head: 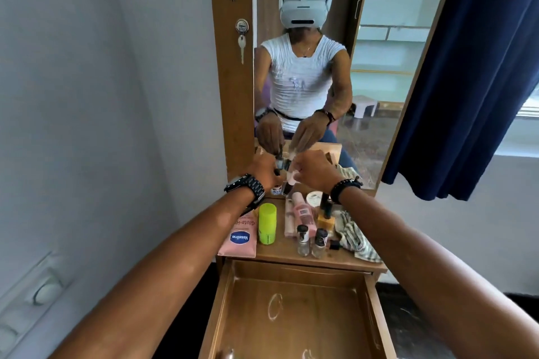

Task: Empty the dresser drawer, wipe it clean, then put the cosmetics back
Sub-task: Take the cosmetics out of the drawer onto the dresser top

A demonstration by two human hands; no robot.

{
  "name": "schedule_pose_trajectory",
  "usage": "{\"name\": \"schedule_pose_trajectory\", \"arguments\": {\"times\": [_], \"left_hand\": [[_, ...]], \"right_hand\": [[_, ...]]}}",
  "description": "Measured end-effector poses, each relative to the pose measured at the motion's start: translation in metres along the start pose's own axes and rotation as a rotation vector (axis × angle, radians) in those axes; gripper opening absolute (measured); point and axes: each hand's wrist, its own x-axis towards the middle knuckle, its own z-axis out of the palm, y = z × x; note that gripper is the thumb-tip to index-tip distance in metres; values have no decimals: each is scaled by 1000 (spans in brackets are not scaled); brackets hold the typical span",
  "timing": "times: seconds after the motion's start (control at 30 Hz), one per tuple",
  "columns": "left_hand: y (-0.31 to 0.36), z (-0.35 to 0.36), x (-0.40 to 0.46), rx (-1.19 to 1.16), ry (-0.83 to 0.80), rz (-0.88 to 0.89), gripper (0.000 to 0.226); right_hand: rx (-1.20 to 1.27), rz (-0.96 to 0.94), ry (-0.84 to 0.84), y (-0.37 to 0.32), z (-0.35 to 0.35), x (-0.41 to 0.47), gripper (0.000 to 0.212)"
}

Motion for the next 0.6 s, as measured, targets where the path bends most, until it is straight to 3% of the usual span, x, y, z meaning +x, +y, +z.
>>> {"name": "schedule_pose_trajectory", "arguments": {"times": [0.27,0.6], "left_hand": [[-23,21,28,22,-91,-35,26],[-42,41,36,20,-78,-65,17]], "right_hand": [[-81,-69,-101,0,37,32,19],[-168,-54,-16,-2,60,34,21]]}}
